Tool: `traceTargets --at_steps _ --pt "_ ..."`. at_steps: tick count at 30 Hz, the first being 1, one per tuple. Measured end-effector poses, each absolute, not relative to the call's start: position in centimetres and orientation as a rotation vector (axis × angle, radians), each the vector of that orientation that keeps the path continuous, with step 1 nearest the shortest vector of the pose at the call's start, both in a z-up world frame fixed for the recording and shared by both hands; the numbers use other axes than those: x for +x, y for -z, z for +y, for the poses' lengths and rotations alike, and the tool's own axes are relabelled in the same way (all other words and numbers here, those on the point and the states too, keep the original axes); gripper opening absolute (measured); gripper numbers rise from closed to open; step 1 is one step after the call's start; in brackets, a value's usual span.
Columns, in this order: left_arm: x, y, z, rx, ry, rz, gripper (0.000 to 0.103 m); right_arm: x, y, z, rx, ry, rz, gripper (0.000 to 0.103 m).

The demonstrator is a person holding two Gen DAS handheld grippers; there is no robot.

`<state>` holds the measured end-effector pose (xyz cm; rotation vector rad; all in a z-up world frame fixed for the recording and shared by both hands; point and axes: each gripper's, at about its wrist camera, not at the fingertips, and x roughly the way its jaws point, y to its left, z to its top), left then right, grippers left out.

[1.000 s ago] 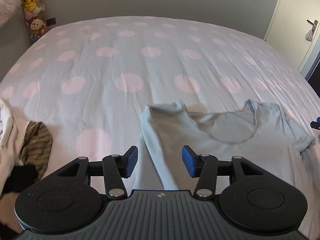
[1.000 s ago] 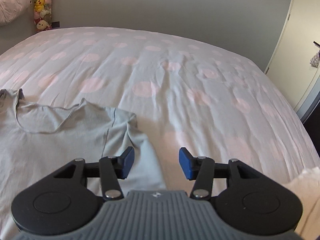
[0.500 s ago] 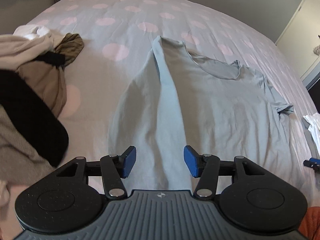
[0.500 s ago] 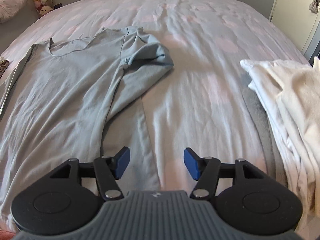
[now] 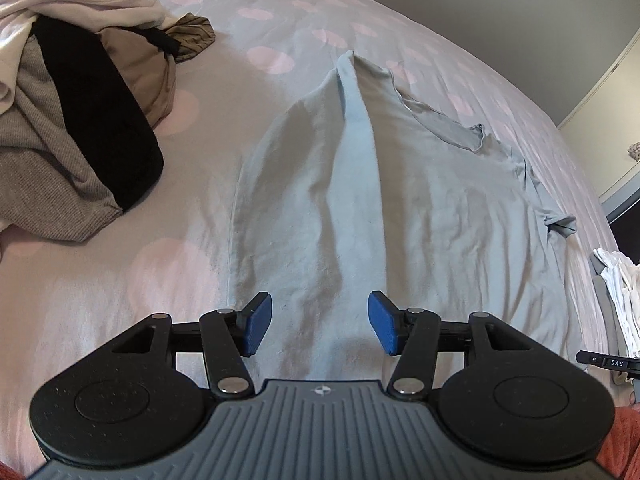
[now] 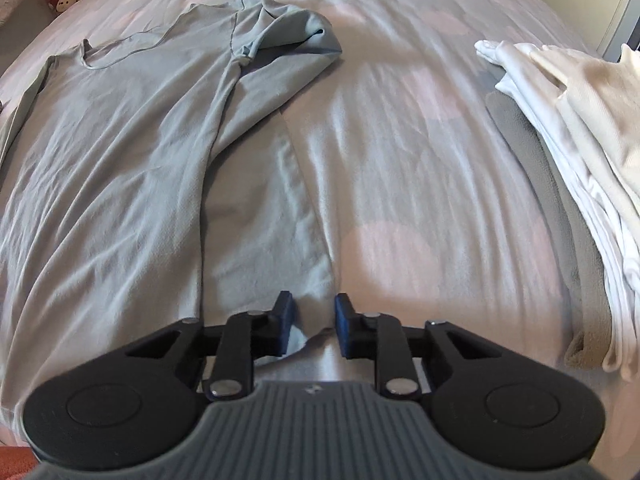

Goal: Fold clothes
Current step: 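Grasp the shirt sleeve with the right gripper and stretch it out flat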

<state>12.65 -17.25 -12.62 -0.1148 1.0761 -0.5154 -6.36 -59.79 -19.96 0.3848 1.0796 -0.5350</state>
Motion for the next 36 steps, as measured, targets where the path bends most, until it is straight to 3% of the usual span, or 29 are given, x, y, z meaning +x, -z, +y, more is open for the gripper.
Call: traceTargets --at_steps 3,8,28,36 --pt "12.8 13.4 -17.0 -0.153 0.531 1.093 0.051 -6.8 19.7 -59.8 0.388 0.555 1.061 0.01" --pt "12.8 13.9 -16.8 -0.171 0.528 1.109 0.051 -7.2 18.4 -59.5 0.352 0.604 1.019 0.004" --pt "12.6 14.5 -16.7 -0.187 0.53 1.13 0.051 -5.7 1.2 -69.8 0.014 0.946 0.879 0.003" --pt "12.6 14.5 -16.6 -0.203 0.524 1.141 0.051 -5.5 2.3 -74.1 0.022 1.072 0.945 0.004"
